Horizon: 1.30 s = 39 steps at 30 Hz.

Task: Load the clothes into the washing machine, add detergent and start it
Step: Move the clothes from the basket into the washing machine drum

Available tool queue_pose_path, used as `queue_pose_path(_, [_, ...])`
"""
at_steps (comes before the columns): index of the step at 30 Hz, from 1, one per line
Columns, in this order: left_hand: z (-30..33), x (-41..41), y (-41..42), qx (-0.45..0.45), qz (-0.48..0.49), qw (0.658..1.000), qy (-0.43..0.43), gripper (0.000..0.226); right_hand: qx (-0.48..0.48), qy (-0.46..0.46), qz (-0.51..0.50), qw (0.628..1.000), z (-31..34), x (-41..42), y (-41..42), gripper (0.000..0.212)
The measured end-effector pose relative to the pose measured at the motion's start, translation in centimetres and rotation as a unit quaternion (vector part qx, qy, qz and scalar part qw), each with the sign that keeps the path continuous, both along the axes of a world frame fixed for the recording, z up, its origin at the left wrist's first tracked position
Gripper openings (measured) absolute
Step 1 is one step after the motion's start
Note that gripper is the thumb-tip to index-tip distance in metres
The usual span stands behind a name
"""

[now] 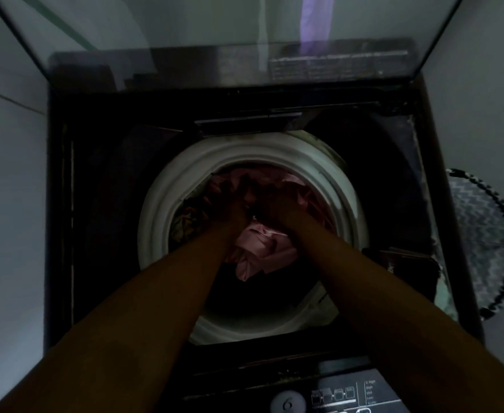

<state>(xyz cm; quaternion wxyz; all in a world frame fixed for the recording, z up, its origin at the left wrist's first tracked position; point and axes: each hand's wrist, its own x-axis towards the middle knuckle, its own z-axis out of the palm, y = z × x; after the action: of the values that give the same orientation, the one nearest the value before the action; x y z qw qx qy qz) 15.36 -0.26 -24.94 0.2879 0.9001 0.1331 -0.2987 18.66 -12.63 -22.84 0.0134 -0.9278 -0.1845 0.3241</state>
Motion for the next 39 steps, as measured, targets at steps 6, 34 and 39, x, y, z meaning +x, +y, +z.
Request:
queue_pose_path(6, [-1.0, -1.5, -0.9, 0.034, -0.007, 0.999, 0.034, 0.081, -0.015, 0.086, -0.052, 0.995, -3.0, -2.3, -0.6, 0.079])
queue_pose_path(34, [19.1, -1.8, -10.9, -0.037, -0.095, 0.94, -0.324, 0.036, 0.167, -0.326, -0.083, 0.927, 15.8, -2.7, -11.2, 0.03])
queue_pose_path(39, [20.8, -0.7, -15.4, -0.06, -0.093, 0.923, -0.368, 0.025, 0.238, -0.353, -0.149, 0.892, 17.5, -2.4, -15.5, 0.018])
